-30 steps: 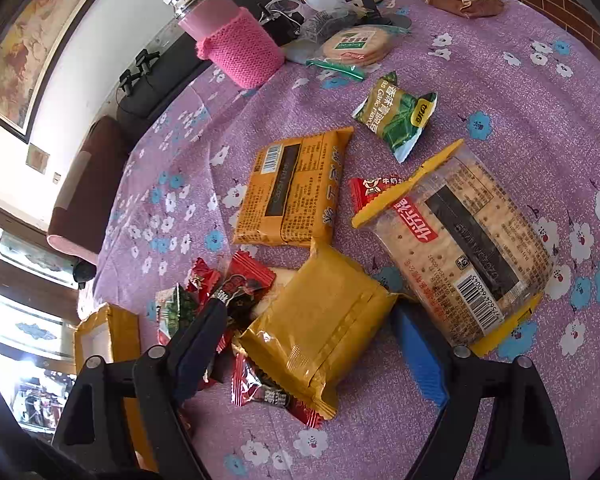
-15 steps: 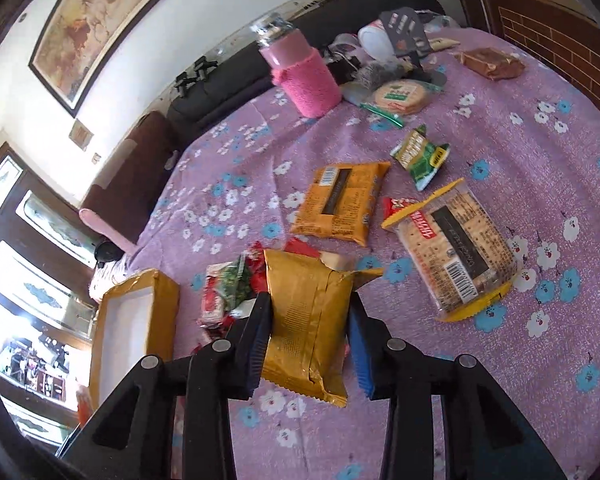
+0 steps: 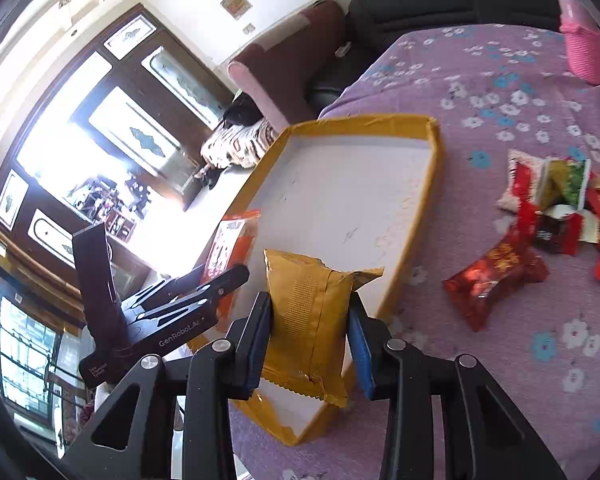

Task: Organize snacks
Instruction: 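Place the orange cracker pack in the yellow-rimmed tray with left while right places gold pouch there, then grasp the dark-red candy with the left gripper while right grasps a red candy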

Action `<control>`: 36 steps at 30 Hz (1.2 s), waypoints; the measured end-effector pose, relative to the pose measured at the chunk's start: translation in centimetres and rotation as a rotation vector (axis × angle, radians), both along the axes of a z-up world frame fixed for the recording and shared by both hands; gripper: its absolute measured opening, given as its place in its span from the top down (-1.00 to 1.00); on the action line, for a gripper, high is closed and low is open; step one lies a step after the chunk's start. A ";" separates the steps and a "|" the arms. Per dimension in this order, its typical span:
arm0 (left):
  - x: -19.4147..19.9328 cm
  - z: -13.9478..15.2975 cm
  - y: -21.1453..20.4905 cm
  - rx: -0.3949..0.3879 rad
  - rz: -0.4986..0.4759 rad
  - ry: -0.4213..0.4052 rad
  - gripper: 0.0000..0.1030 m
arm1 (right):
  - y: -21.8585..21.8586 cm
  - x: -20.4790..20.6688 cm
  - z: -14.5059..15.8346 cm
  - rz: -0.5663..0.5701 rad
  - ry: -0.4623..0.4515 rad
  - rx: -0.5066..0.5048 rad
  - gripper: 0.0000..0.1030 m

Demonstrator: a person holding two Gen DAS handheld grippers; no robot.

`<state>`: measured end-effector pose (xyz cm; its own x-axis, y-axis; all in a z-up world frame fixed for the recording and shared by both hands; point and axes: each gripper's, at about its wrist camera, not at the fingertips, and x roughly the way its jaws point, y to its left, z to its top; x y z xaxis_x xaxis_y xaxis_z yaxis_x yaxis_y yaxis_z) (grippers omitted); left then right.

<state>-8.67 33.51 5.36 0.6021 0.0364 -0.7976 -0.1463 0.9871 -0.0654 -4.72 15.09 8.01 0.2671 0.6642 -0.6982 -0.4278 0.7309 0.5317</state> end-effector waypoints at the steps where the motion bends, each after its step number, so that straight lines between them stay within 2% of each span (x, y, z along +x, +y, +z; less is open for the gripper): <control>1: 0.1 -0.1 0.2 0.000 0.003 0.006 -0.07 | 1.1 0.1 -0.7 0.022 0.012 -0.009 0.29; 7: -0.2 0.1 1.7 -0.028 0.037 0.000 -0.07 | 5.9 0.5 -3.8 0.074 0.056 -0.063 0.28; 9: -0.6 0.6 2.2 -0.049 0.047 -0.015 -0.09 | 6.3 0.4 -3.5 0.047 0.016 -0.083 0.21; 13: -1.6 2.2 2.6 -0.060 0.066 -0.058 -0.11 | 6.1 0.2 -2.9 0.058 0.006 -0.063 0.12; 17: -3.2 4.4 1.7 -0.094 0.053 -0.129 -0.14 | 3.8 -0.9 -0.4 0.028 -0.077 -0.046 0.05; 20: -4.5 6.4 -0.2 -0.103 0.010 -0.192 -0.27 | 0.0 -1.8 2.1 -0.013 -0.182 -0.050 -0.11; 22: -5.1 7.5 -1.8 -0.113 -0.033 -0.223 -0.36 | -3.3 -2.5 3.6 -0.071 -0.265 -0.075 -0.31; 23: -5.2 8.0 -2.8 -0.118 -0.060 -0.232 -0.40 | -5.2 -2.8 4.2 -0.110 -0.310 -0.094 -0.39; 25: -5.1 8.6 -5.0 -0.120 -0.114 -0.236 -0.41 | -9.5 -3.1 4.9 -0.199 -0.381 -0.126 -0.69; 26: -5.0 8.6 -6.2 -0.121 -0.140 -0.232 -0.41 | -11.8 -2.8 4.9 -0.255 -0.391 -0.139 -0.70; 28: -4.5 8.4 -8.5 -0.123 -0.188 -0.216 -0.41 | -16.5 -1.9 4.2 -0.360 -0.333 -0.158 -0.72; 30: -3.9 7.8 -10.8 -0.119 -0.232 -0.196 -0.41 | -20.4 -1.1 2.8 -0.405 -0.249 -0.131 -0.71; 33: -2.8 6.6 -14.4 -0.105 -0.314 -0.166 -0.41 | -23.6 -0.3 0.5 -0.422 -0.200 -0.153 -0.68; 36: -1.0 4.8 -17.6 -0.083 -0.397 -0.115 -0.40 | -24.4 1.0 -1.3 -0.387 -0.173 -0.164 -0.68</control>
<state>-9.71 15.92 10.21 0.6418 -0.2777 -0.7148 0.2574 0.9561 -0.1403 -3.72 -9.27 6.75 0.5960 0.3770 -0.7089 -0.1789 0.9231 0.3406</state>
